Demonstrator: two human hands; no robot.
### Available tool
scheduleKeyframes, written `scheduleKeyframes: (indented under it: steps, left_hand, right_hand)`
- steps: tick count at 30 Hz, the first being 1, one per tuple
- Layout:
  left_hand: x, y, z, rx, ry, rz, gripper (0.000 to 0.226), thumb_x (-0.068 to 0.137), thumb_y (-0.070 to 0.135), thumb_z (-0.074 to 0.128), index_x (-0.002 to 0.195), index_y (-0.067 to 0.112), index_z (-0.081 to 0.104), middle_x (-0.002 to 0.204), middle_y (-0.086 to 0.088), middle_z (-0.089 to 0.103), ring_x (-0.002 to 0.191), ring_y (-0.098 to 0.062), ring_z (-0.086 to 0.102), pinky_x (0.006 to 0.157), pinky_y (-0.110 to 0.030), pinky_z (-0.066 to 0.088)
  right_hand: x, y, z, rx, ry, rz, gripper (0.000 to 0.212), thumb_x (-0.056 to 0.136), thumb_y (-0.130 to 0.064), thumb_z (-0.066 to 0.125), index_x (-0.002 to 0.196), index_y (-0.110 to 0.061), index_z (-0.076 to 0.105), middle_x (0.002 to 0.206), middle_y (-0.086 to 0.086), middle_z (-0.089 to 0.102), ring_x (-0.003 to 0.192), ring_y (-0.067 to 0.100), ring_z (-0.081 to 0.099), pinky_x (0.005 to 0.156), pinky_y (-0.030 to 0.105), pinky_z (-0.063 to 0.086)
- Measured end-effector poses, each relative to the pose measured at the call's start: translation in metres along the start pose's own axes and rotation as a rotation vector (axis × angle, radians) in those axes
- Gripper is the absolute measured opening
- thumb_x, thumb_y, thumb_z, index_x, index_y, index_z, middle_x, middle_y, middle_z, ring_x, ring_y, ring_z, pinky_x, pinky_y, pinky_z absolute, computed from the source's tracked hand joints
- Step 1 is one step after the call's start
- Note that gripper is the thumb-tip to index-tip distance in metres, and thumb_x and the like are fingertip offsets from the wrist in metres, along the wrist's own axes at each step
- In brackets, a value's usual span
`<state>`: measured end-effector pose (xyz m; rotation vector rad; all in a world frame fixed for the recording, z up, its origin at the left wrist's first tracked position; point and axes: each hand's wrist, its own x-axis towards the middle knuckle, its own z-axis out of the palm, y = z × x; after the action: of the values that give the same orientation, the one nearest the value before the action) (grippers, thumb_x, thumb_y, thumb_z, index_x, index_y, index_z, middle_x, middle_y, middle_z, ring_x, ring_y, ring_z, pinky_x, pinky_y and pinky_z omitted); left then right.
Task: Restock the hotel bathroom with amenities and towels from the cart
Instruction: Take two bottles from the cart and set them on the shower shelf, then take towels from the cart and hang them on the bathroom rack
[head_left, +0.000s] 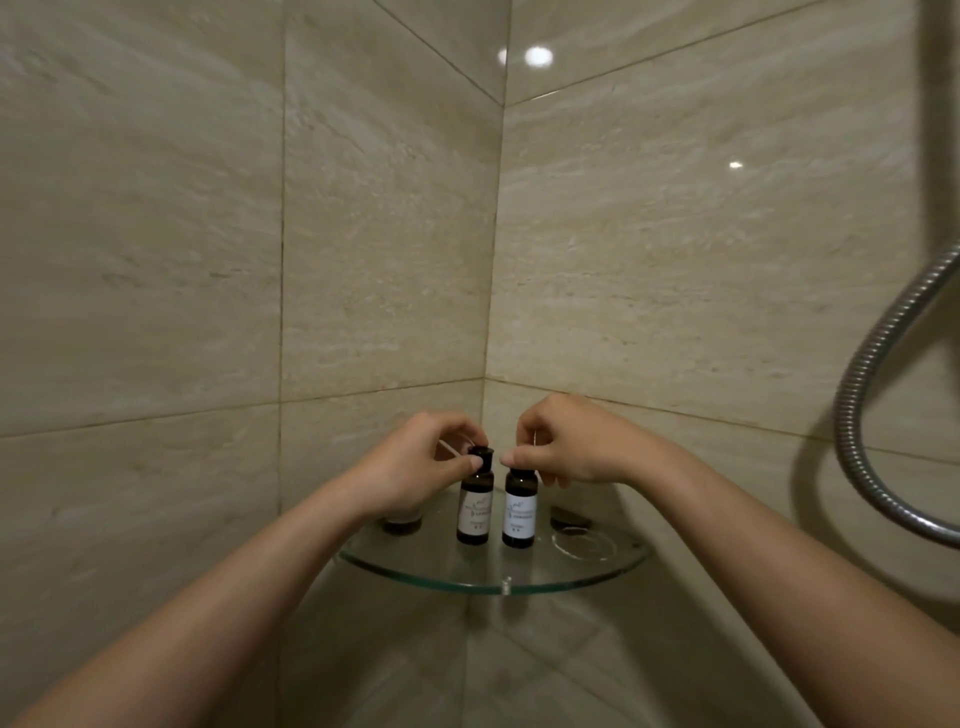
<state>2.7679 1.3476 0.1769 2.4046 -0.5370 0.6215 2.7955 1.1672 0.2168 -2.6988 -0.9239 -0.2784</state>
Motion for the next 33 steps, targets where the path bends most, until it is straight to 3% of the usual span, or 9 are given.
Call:
scheduleKeyframes:
  steps: [6,12,16,20,23,27,33]
  left_hand:
    - [-0.001,-0.003,-0.001,-0.018,-0.008,0.002,0.015,0.088,0.023,0.06,0.103,0.027,0.06,0.104,0.007,0.062,0.095,-0.004,0.058,0.086,-0.027,0.05]
    - [-0.005,-0.006,-0.004,-0.079,-0.004,-0.013,0.027,0.087,0.027,0.061,0.114,0.027,0.055,0.106,0.008,0.059,0.097,-0.006,0.058,0.081,-0.02,0.049]
    - [-0.016,-0.002,-0.012,-0.075,0.03,-0.01,0.034,0.088,0.033,0.058,0.12,0.032,0.049,0.111,0.013,0.054,0.097,-0.002,0.055,0.074,-0.014,0.046]
    - [-0.037,0.007,-0.024,0.122,0.066,0.028,0.032,0.088,0.041,0.051,0.12,0.032,0.049,0.114,0.02,0.048,0.101,0.005,0.049,0.082,-0.014,0.044]
    - [-0.06,0.018,-0.037,0.307,0.04,0.033,0.028,0.09,0.045,0.047,0.113,0.03,0.052,0.109,0.017,0.052,0.103,0.002,0.049,0.087,-0.019,0.046]
    - [-0.092,0.029,-0.058,0.413,-0.011,-0.039,0.029,0.089,0.046,0.047,0.109,0.028,0.056,0.102,0.014,0.06,0.094,0.003,0.055,0.083,-0.024,0.052]
    - [-0.166,0.048,-0.08,0.558,0.041,-0.268,0.032,0.085,0.053,0.043,0.108,0.033,0.055,0.099,0.019,0.062,0.087,0.011,0.054,0.07,-0.014,0.046]
  right_hand:
    - [-0.002,0.004,0.009,-0.008,0.073,0.023,0.03,0.087,-0.049,0.057,0.085,-0.019,0.061,0.074,-0.003,0.066,0.061,0.011,0.062,0.064,0.03,0.05]
    - [-0.01,0.004,0.013,-0.107,0.133,0.055,0.044,0.086,-0.059,0.048,0.116,-0.027,0.055,0.108,-0.005,0.063,0.094,0.013,0.059,0.083,0.037,0.052]
    - [-0.017,-0.001,0.014,-0.118,0.26,0.028,0.042,0.09,-0.054,0.045,0.121,-0.028,0.053,0.115,-0.008,0.06,0.102,0.009,0.054,0.086,0.035,0.05]
    - [-0.025,-0.016,0.024,-0.228,0.42,-0.095,0.036,0.093,-0.046,0.043,0.121,-0.026,0.055,0.122,-0.01,0.057,0.116,0.009,0.043,0.092,0.028,0.04]
    - [-0.029,-0.034,0.033,-0.239,0.48,-0.201,0.033,0.093,-0.042,0.046,0.117,-0.023,0.059,0.116,-0.008,0.06,0.111,0.012,0.045,0.087,0.026,0.036]
    - [-0.034,-0.063,0.041,-0.118,0.476,-0.33,0.027,0.094,-0.039,0.046,0.113,-0.025,0.06,0.107,-0.01,0.063,0.1,0.007,0.052,0.077,0.023,0.038]
    - [-0.046,-0.107,0.061,0.112,0.406,-0.537,0.024,0.093,-0.04,0.048,0.108,-0.027,0.061,0.092,-0.014,0.063,0.084,0.009,0.06,0.073,0.032,0.049]
